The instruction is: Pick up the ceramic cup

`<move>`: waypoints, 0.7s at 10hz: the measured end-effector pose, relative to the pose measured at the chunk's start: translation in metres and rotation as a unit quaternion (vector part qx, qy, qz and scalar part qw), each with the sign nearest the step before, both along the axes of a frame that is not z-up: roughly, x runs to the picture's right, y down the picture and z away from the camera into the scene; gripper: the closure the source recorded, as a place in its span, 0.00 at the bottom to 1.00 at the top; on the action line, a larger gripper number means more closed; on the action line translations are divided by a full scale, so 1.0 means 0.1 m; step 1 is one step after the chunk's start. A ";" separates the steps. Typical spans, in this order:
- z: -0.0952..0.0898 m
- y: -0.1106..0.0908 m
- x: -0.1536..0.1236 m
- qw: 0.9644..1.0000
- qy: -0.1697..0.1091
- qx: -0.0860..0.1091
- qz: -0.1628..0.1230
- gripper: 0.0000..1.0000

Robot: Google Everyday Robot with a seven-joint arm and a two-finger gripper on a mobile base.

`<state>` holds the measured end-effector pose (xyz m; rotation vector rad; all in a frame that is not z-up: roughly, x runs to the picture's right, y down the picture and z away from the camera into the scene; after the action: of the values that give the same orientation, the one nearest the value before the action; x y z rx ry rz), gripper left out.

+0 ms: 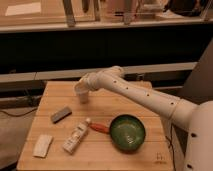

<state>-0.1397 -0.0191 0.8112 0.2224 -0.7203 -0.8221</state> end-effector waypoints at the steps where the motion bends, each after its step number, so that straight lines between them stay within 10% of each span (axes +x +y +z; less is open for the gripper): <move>1: 0.00 0.00 0.01 1.000 0.003 0.001 0.002 0.44; 4: -0.03 -0.01 0.03 1.000 0.005 0.001 0.007 0.20; 7: -0.08 -0.05 0.08 1.000 0.002 0.003 0.017 0.20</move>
<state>-0.1313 -0.0246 0.8030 0.2384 -0.7088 -0.7924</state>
